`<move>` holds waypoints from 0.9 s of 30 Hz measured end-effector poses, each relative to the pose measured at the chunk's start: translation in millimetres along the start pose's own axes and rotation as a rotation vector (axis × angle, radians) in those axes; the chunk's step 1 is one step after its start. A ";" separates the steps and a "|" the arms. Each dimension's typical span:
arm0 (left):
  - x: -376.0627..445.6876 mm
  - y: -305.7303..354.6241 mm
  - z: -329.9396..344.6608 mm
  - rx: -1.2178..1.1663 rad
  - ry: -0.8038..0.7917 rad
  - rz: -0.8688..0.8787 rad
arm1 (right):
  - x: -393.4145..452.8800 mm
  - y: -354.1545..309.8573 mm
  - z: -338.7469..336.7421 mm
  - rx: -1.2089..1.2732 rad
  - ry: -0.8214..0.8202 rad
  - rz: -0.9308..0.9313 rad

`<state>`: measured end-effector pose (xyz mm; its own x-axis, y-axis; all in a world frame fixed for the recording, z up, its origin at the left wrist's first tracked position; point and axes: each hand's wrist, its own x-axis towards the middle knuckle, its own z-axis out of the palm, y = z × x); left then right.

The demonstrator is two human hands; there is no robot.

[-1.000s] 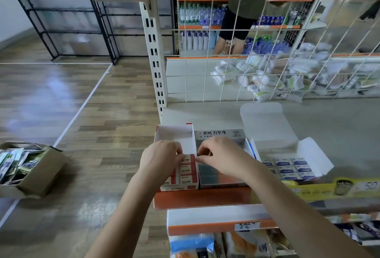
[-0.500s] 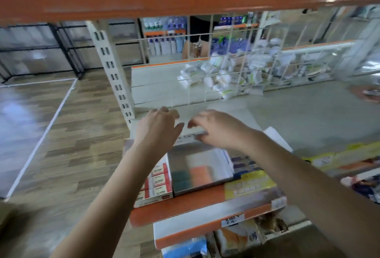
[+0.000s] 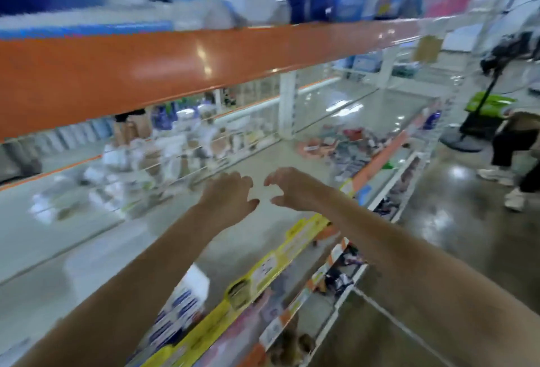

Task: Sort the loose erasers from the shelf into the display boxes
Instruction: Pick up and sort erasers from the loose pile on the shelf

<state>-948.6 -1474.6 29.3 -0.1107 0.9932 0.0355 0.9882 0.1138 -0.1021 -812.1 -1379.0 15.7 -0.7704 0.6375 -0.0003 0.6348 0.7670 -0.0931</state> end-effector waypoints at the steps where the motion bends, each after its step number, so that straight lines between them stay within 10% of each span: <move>1: 20.6 17.7 1.1 -0.016 -0.004 0.021 | -1.9 25.6 1.1 -0.002 -0.007 0.033; 13: 223.6 170.6 39.5 -0.125 -0.070 0.039 | 20.6 279.0 21.3 0.069 -0.083 0.314; 27: 326.8 137.4 65.3 -0.132 0.000 -0.158 | 73.1 330.9 52.3 0.294 0.217 0.375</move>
<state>-855.9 -1132.9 -38.0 -0.2651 0.9634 0.0404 0.9639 0.2638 0.0361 -661.5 -1082.3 -67.2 -0.4436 0.8886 0.1163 0.7972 0.4506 -0.4019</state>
